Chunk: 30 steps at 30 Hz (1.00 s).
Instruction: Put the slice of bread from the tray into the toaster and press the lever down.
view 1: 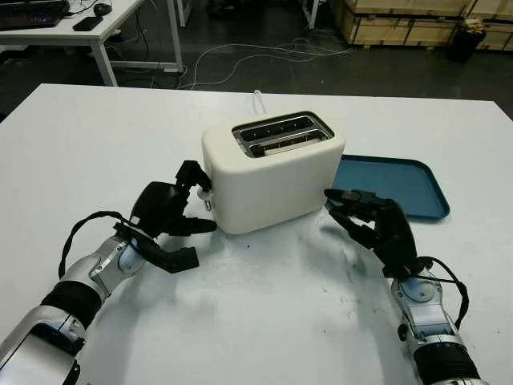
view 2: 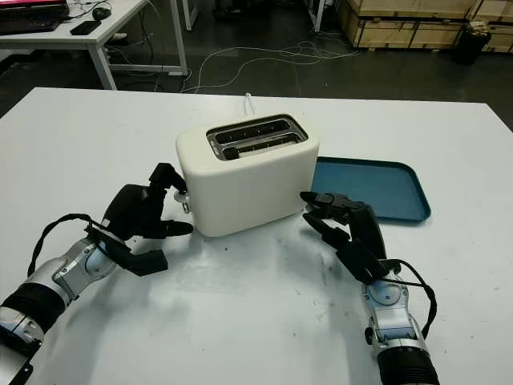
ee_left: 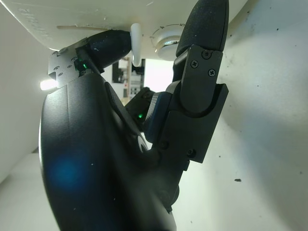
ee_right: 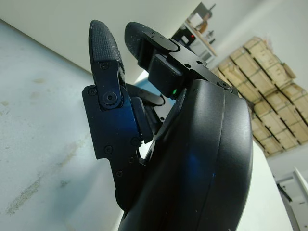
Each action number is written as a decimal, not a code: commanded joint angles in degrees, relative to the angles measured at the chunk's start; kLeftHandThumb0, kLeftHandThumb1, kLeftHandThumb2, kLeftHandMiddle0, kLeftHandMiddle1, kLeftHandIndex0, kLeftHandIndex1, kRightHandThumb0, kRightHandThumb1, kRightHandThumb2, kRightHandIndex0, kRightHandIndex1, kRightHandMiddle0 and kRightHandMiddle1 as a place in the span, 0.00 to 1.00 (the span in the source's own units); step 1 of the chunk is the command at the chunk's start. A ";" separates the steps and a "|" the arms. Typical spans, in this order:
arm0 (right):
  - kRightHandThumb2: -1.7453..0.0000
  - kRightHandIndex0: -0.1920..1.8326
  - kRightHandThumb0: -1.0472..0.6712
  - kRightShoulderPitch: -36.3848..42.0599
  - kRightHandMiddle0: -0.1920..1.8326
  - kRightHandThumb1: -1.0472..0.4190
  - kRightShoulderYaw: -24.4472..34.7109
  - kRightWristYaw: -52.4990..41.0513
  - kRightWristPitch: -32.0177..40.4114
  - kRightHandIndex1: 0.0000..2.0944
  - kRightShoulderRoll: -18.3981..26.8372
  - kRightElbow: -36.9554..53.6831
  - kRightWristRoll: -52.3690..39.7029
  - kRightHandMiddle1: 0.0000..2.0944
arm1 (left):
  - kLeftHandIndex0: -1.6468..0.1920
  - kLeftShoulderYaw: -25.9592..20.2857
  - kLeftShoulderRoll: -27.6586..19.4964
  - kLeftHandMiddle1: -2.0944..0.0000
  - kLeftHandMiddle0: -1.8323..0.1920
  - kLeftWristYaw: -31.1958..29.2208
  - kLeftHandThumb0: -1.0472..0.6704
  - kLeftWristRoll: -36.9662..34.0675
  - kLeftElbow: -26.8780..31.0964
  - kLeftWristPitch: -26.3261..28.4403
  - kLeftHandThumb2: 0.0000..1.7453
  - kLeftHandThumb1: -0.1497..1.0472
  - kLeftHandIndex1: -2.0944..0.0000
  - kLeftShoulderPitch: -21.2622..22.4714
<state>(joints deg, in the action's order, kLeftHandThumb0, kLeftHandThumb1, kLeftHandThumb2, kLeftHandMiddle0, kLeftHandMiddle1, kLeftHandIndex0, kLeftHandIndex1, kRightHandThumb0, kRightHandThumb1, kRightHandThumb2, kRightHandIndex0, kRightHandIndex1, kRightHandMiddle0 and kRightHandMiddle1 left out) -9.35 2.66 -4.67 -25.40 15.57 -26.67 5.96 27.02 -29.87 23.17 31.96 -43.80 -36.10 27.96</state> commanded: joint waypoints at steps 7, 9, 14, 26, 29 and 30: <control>0.92 0.43 0.24 -0.33 0.58 0.09 0.28 -0.43 -0.79 0.41 -0.18 -0.42 -1.10 0.00 | 0.56 -2.63 -3.59 0.17 0.41 -4.61 0.11 3.45 4.69 1.50 0.20 0.89 0.37 2.07; 0.92 0.43 0.24 -0.21 0.58 0.09 0.31 -0.35 -0.70 0.41 -0.12 -0.26 -1.06 0.01 | 0.59 -3.93 -4.16 0.17 0.42 -4.19 0.12 3.36 5.49 1.40 0.22 0.89 0.34 2.09; 0.92 0.43 0.25 -0.31 0.58 0.09 0.37 -0.39 -1.51 0.40 0.09 -0.80 -1.01 0.01 | 0.60 -6.16 -3.84 0.17 0.44 -4.02 0.12 3.25 7.06 0.87 0.21 0.89 0.33 1.16; 0.92 0.44 0.25 -0.02 0.58 0.09 0.38 -0.10 -0.48 0.39 0.07 -0.05 -0.68 0.00 | 0.58 -10.76 -0.89 0.17 0.46 -3.57 0.12 1.22 9.19 0.61 0.16 0.89 0.39 -2.98; 0.92 0.44 0.24 -0.12 0.58 0.09 0.41 -0.32 -0.62 0.40 0.13 -0.32 -0.85 0.00 | 0.60 -12.44 -0.72 0.17 0.48 -2.73 0.13 1.00 10.16 0.73 0.17 0.89 0.38 -4.07; 0.92 0.44 0.24 -0.19 0.58 0.09 0.42 -0.37 -0.88 0.40 0.16 -0.52 -0.89 0.00 | 0.61 -12.96 -0.85 0.17 0.48 -2.27 0.13 1.14 10.40 0.52 0.18 0.89 0.37 -4.26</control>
<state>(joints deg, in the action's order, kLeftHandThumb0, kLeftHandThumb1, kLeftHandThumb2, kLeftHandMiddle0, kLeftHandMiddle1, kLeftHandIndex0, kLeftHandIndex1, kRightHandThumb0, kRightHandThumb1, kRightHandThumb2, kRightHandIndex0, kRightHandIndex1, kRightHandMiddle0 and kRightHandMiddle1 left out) -9.35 2.75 -4.81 -25.51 15.58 -27.25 5.69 14.69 -31.08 20.32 33.14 -34.00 -35.72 24.46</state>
